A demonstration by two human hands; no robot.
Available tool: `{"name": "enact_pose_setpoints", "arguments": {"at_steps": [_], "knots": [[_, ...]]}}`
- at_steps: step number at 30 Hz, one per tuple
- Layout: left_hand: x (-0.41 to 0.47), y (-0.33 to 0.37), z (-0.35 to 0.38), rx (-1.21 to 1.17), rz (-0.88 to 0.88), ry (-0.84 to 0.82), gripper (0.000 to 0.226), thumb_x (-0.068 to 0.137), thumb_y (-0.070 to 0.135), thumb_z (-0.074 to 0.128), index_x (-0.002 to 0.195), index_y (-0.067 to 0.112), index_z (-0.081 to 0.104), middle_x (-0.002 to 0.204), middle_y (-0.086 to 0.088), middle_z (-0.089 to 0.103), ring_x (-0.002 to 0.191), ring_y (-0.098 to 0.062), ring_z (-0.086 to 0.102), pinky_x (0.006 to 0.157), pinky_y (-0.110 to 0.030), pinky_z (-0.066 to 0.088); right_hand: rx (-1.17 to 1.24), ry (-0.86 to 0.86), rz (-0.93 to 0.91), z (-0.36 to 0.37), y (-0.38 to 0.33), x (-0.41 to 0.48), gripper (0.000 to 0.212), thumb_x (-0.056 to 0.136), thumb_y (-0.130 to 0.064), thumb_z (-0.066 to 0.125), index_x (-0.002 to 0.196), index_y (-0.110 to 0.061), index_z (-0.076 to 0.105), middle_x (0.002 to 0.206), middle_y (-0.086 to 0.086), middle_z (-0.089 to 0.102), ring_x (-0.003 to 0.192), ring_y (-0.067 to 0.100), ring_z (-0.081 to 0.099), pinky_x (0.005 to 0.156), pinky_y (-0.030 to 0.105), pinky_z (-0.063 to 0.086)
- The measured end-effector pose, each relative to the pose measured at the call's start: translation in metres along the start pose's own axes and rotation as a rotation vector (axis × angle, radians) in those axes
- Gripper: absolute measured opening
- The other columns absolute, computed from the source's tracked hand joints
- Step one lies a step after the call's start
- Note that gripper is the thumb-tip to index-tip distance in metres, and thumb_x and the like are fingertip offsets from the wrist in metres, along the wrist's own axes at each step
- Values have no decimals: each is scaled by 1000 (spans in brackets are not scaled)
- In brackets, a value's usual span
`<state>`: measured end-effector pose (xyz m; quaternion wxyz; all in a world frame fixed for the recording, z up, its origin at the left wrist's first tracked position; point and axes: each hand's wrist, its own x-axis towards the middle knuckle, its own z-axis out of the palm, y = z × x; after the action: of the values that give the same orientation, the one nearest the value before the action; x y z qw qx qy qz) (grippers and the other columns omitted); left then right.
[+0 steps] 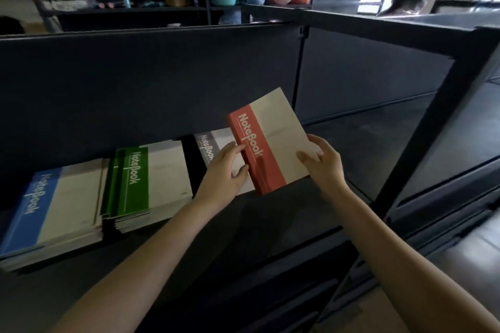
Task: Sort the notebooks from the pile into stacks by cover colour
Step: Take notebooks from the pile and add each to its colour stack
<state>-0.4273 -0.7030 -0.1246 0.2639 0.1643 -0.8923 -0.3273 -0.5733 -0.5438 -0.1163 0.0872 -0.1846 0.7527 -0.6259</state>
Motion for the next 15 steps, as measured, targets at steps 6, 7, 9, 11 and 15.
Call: {"name": "enact_pose_setpoints", "arguments": {"at_steps": [6, 7, 9, 11, 15], "knots": [[54, 6, 26, 388, -91, -204, 54, 101, 45, 33, 150, 25, 24, 159, -2, 19, 145, -26, 18, 119, -49, 9, -27, 130, 18, -28, 9, 31, 34, 88, -16, 63, 119, -31, 63, 104, 0, 69, 95, 19, 66, 83, 42, 57], [62, 5, 29, 418, -97, -238, 55, 101, 48, 30, 150, 25, 23, 159, -3, 18, 145, -28, 17, 119, -51, 6, -42, 128, 19, -29, 9, 38, 35, 88, -15, 62, 119, -30, 63, 105, 0, 69, 95, 20, 65, 83, 41, 57], [72, 2, 36, 432, -131, -297, 56, 100, 52, 25, 150, 26, 24, 160, -3, 17, 146, -31, 13, 118, -51, 2, -81, 114, 21, -28, 8, 50, 36, 89, -13, 60, 122, -28, 63, 107, 1, 69, 95, 19, 64, 81, 35, 56], [74, -3, 45, 472, -171, -349, 58, 100, 54, 21, 151, 26, 23, 161, -4, 13, 147, -31, 7, 118, -52, 0, -156, 110, 14, -23, 8, 63, 37, 91, -13, 60, 125, -28, 61, 109, -2, 67, 93, 15, 62, 73, 25, 50], [74, -15, 55, 506, -178, -339, 63, 98, 59, 22, 150, 24, 25, 161, 0, 10, 148, -25, 0, 119, -48, -3, -318, 133, 51, -8, 15, 88, 44, 93, -11, 58, 134, -26, 54, 117, 2, 64, 89, 12, 56, 74, 21, 42]]}}
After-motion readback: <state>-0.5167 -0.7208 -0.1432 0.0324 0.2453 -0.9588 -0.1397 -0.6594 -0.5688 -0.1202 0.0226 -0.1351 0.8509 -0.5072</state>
